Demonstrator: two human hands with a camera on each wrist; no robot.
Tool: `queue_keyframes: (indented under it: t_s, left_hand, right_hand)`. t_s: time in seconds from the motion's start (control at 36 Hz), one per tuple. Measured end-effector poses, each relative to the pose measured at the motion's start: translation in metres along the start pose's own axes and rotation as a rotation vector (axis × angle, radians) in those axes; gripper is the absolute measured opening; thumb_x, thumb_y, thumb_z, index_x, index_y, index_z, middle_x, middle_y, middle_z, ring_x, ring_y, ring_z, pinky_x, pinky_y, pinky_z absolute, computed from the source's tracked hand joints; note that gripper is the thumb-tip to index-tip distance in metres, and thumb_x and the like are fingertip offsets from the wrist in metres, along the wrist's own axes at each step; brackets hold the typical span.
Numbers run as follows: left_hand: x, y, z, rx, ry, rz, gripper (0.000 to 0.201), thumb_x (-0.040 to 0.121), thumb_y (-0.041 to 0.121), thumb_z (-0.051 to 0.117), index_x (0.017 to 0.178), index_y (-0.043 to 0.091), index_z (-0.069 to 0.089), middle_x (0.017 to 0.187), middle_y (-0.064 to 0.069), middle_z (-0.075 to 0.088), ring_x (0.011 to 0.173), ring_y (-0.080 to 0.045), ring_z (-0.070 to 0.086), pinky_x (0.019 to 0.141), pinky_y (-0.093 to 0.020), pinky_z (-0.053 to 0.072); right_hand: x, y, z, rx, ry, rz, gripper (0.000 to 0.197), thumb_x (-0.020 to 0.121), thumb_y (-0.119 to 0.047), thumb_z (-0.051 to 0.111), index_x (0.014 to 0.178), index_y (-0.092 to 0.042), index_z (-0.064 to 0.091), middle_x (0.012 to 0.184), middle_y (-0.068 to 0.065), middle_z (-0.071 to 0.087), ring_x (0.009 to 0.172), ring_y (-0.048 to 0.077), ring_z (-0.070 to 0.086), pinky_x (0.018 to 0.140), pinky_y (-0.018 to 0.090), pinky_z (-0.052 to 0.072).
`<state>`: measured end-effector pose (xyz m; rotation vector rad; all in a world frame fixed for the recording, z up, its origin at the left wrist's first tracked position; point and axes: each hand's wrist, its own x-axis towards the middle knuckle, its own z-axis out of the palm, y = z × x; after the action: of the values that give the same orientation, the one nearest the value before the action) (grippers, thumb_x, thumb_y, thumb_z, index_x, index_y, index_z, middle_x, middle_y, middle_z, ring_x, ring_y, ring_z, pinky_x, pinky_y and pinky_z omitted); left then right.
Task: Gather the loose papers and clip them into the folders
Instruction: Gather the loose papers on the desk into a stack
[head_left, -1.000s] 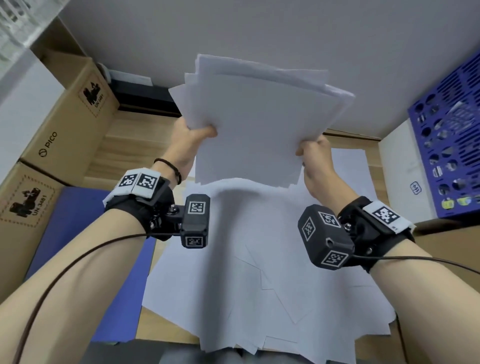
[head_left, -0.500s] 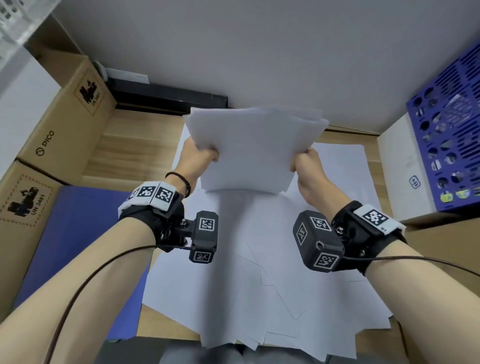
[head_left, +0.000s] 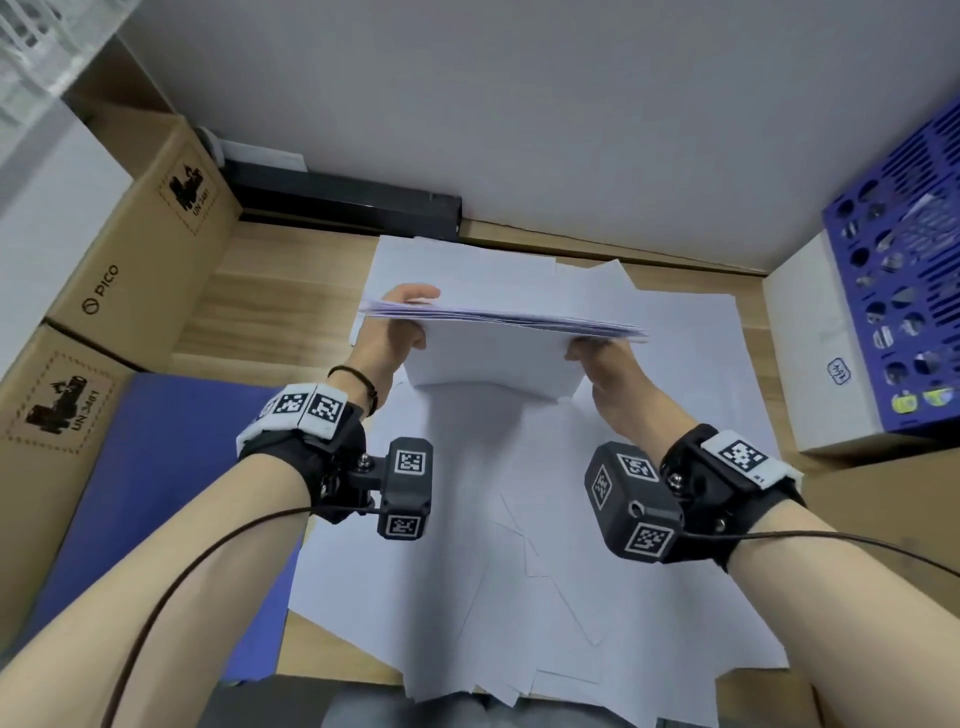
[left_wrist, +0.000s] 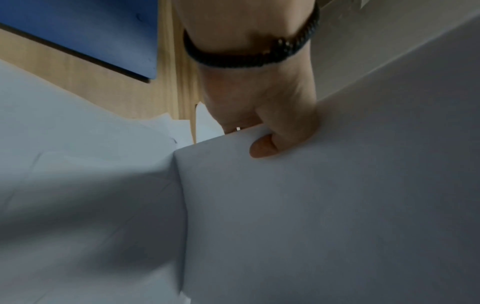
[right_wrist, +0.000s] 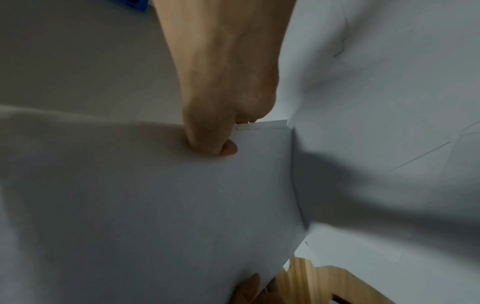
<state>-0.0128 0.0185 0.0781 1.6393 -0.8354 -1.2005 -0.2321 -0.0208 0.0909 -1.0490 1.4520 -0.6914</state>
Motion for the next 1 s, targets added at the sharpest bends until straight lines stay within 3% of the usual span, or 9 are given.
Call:
queue_keyframes:
  t_s: [0.14,0.31,0.39,0.53,0.64,0.72,0.83,0.92,1.0]
  left_hand:
    - [0.008,0.024,0.001,-0.127,0.141,0.082,0.023,0.053,-0.002,0.043,0.072,0.01,0.048,0.076,-0.004,0.049,0.071,-0.014,0.042,0.058,-0.019,0.037]
    - [0.007,0.011,0.001,-0.151,0.104,0.034,0.037,0.062,-0.009,0.045,0.089,0.014,0.056,0.083,0.004,0.06,0.077,-0.012,0.052,0.064,-0.02,0.041]
    - [0.004,-0.007,-0.003,-0.049,0.02,-0.009,0.045,0.063,-0.01,0.045,0.102,0.007,0.058,0.093,0.001,0.062,0.084,-0.015,0.053,0.067,-0.023,0.041]
    - [0.005,-0.013,-0.002,-0.021,-0.025,-0.052,0.042,0.067,-0.015,0.043,0.096,0.011,0.06,0.091,0.002,0.064,0.084,-0.016,0.054,0.067,-0.022,0.042]
    - [0.007,-0.003,0.005,-0.063,-0.026,-0.03,0.043,0.07,-0.014,0.042,0.097,0.014,0.061,0.097,0.001,0.067,0.09,-0.019,0.058,0.077,-0.027,0.045]
    - [0.009,0.009,0.011,-0.101,0.003,-0.002,0.038,0.071,-0.013,0.041,0.092,0.012,0.06,0.09,0.001,0.067,0.082,-0.016,0.058,0.071,-0.024,0.044]
    - [0.011,0.013,0.01,-0.149,0.035,0.004,0.043,0.057,0.0,0.045,0.098,0.004,0.061,0.09,-0.003,0.065,0.084,-0.02,0.057,0.076,-0.03,0.044]
    - [0.008,0.007,0.009,-0.162,0.033,-0.009,0.035,0.056,0.002,0.047,0.088,0.012,0.057,0.09,-0.002,0.061,0.086,-0.019,0.052,0.075,-0.03,0.039]
    - [0.002,-0.004,0.008,-0.111,0.015,-0.039,0.033,0.058,0.003,0.048,0.087,0.013,0.058,0.09,0.0,0.061,0.086,-0.018,0.051,0.074,-0.029,0.039]
  right_hand:
    - [0.004,-0.03,-0.001,0.056,-0.012,-0.081,0.028,0.074,0.014,0.032,0.073,-0.011,0.044,0.073,0.003,0.042,0.07,0.015,0.033,0.064,0.028,0.027]
    - [0.005,-0.013,-0.005,0.032,-0.049,-0.048,0.036,0.071,0.015,0.034,0.089,-0.008,0.054,0.086,0.002,0.056,0.082,0.017,0.048,0.069,0.025,0.037]
    - [0.004,0.004,-0.01,-0.025,-0.089,-0.001,0.044,0.071,0.017,0.033,0.103,-0.001,0.056,0.096,0.003,0.06,0.084,0.014,0.052,0.069,0.024,0.039]
    - [0.005,0.013,-0.012,-0.039,-0.124,0.063,0.051,0.072,0.017,0.032,0.116,0.001,0.054,0.109,0.006,0.061,0.099,0.02,0.053,0.077,0.024,0.042]
    - [0.011,0.006,-0.006,0.001,-0.11,0.061,0.046,0.073,0.015,0.032,0.11,-0.002,0.053,0.106,0.008,0.059,0.103,0.025,0.053,0.086,0.031,0.041]
    - [0.011,-0.006,-0.006,0.081,-0.085,0.039,0.037,0.074,0.013,0.032,0.1,-0.006,0.051,0.098,0.01,0.056,0.093,0.023,0.052,0.083,0.034,0.041]
    - [0.012,-0.01,-0.012,0.171,-0.051,-0.012,0.035,0.073,0.011,0.034,0.096,-0.008,0.052,0.094,0.008,0.055,0.086,0.02,0.05,0.078,0.03,0.04]
    - [0.013,0.004,-0.015,0.087,-0.059,0.011,0.034,0.066,0.003,0.039,0.094,-0.01,0.051,0.092,0.006,0.052,0.088,0.02,0.045,0.077,0.029,0.035]
    - [0.013,0.021,-0.019,-0.014,-0.085,0.067,0.032,0.073,0.007,0.038,0.095,-0.011,0.052,0.093,0.003,0.056,0.091,0.019,0.047,0.083,0.031,0.036]
